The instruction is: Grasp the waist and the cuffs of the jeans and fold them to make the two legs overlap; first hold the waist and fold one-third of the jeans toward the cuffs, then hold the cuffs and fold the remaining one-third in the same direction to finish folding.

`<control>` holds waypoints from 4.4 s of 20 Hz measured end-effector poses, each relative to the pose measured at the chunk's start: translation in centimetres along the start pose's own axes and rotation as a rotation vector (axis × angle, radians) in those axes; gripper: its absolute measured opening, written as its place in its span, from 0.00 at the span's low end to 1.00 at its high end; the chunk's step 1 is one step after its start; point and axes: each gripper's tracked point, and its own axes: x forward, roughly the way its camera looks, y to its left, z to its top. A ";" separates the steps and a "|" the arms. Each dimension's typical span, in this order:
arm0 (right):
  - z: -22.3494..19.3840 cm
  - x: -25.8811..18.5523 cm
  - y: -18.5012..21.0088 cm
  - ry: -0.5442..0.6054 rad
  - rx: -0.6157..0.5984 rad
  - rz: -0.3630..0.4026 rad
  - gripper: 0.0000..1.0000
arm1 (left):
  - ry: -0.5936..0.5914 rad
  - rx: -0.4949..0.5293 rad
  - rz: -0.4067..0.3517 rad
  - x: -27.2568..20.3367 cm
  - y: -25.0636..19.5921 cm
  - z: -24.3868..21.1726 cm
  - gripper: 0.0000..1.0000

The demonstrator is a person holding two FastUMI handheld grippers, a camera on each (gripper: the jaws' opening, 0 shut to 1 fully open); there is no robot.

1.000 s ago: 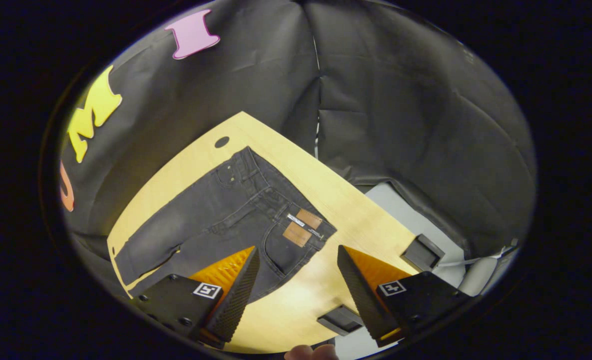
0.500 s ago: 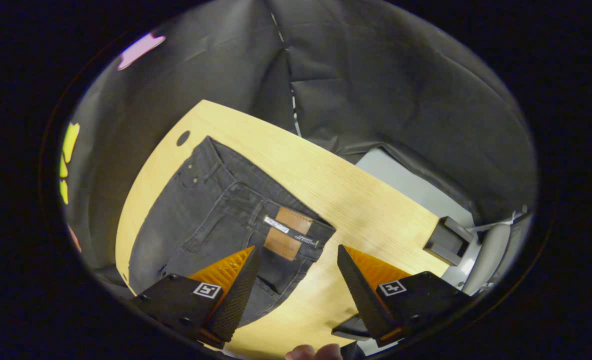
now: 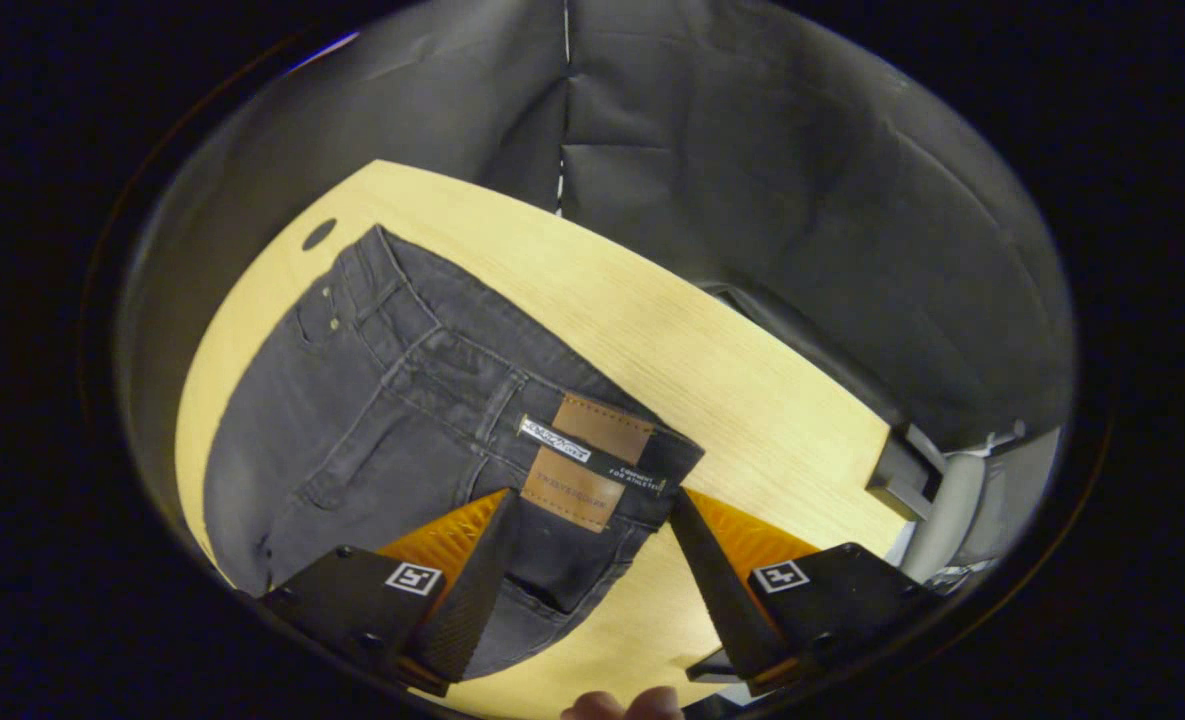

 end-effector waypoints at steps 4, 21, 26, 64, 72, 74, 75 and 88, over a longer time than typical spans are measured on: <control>0.2 0.2 -0.6 -0.018 0.005 0.025 0.86 | -0.014 -0.002 0.025 0.1 0.4 0.0 0.97; 2.8 -8.6 4.5 0.198 0.300 0.540 0.05 | 0.055 -0.270 -0.270 -9.3 -3.3 -0.3 0.07; 5.1 -12.6 6.8 0.240 0.325 0.622 0.05 | 0.081 -0.348 -0.194 -12.6 -5.3 -0.1 0.07; 17.9 -1.7 25.2 0.271 0.572 0.567 0.92 | 0.231 -0.252 -0.154 2.1 -30.5 6.4 0.70; 16.1 -8.4 18.7 0.010 0.144 0.582 0.96 | 0.176 -0.001 -0.319 -9.2 -29.9 2.4 0.98; 15.7 -11.1 16.9 -0.132 -0.036 0.587 0.88 | 0.098 0.161 -0.407 -14.3 -29.2 1.0 0.98; 15.2 -12.9 16.2 -0.204 -0.127 0.596 0.88 | 0.044 0.237 -0.454 -16.9 -28.9 0.2 0.98; 6.8 -20.4 10.7 -0.670 -0.542 0.648 0.93 | -0.563 0.895 -0.756 -27.6 -22.2 -14.3 0.98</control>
